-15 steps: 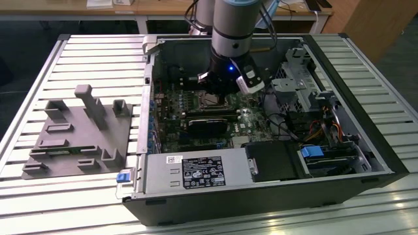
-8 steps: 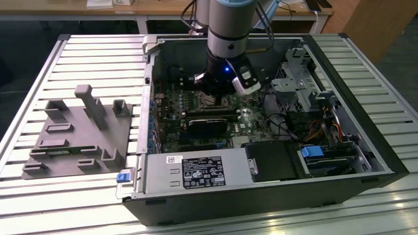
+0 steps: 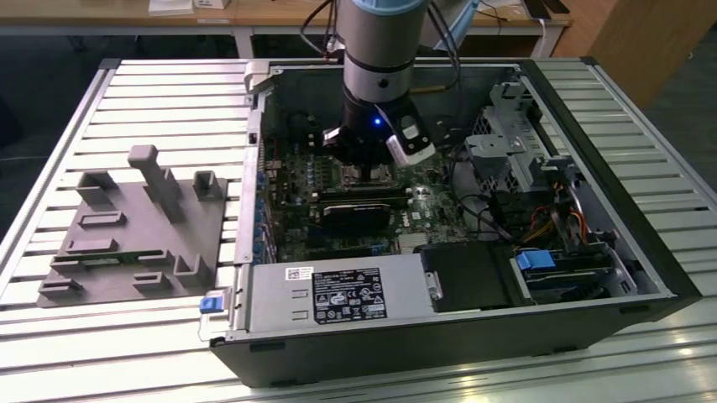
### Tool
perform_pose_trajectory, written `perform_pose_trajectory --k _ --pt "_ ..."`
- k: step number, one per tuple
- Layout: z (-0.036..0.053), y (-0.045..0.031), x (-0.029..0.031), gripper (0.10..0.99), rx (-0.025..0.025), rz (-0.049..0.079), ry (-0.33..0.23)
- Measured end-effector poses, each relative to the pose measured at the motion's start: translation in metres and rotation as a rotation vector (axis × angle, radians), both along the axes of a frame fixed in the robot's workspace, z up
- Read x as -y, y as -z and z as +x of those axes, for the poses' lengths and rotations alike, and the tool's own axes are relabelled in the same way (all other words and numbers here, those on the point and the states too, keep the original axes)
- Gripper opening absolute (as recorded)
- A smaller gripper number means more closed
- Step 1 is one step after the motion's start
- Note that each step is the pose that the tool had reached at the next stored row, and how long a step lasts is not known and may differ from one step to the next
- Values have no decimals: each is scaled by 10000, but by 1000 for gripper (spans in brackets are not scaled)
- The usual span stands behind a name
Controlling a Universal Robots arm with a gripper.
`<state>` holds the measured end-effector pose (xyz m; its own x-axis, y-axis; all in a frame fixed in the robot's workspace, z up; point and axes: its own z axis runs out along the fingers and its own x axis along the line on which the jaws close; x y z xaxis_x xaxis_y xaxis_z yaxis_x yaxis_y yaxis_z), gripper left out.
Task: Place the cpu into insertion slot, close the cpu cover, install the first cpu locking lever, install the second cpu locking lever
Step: 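Install the second cpu locking lever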
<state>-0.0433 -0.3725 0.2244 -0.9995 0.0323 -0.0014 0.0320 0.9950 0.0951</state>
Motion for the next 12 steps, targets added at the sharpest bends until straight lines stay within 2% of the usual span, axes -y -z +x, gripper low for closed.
perform_pose_trajectory --k 6,12 --pt "-27 9 96 106 1 137 2" --pt "-123 27 111 106 2 209 0"
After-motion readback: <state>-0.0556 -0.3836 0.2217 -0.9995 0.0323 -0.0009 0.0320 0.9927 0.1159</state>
